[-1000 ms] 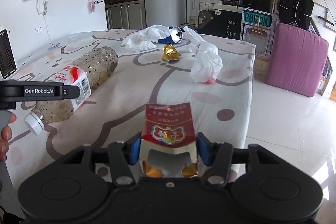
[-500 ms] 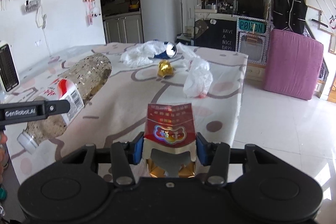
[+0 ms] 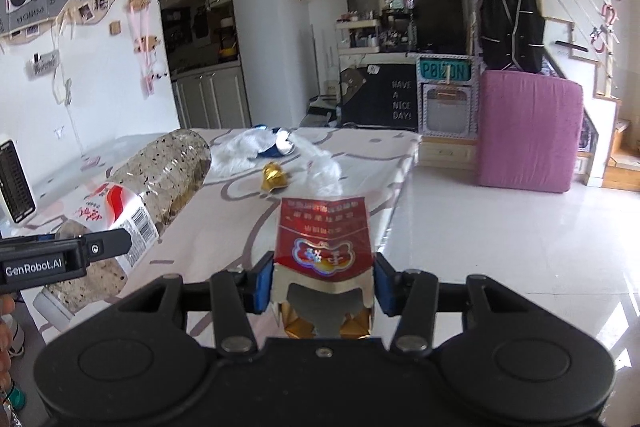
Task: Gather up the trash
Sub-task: 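Carry the red pack and plastic bottle with both tools over the wastebasket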
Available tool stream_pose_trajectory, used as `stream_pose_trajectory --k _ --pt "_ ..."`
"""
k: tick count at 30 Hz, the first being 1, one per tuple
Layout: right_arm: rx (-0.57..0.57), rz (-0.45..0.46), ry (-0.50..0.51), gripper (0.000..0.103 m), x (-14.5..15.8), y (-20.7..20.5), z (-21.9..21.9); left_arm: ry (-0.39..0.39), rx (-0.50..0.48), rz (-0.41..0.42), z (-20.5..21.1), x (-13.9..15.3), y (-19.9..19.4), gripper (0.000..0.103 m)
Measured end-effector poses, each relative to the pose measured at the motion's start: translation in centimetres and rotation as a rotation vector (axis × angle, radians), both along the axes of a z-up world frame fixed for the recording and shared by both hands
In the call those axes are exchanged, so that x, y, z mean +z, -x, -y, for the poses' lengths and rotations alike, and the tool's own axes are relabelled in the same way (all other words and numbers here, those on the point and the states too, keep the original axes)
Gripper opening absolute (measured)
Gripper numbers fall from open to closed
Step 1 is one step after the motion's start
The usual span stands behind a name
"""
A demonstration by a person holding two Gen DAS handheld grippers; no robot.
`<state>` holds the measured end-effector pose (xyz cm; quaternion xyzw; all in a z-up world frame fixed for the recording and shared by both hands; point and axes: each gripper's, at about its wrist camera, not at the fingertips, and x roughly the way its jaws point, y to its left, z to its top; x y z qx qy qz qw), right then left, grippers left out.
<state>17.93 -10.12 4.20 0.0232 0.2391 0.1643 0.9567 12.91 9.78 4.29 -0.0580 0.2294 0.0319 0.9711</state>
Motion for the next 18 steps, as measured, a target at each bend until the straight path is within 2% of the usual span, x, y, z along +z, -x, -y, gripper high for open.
stream_pose_trajectory --k 8,18 --pt "-0.071 0.038 -0.018 0.050 1.4 2.3 4.4 -0.009 -0.075 0.024 3.8 1.3 1.1 0.061" --pt "-0.172 0.046 -0.017 0.050 1.0 4.7 10.7 -0.025 -0.210 0.012 9.6 1.1 1.0 0.061"
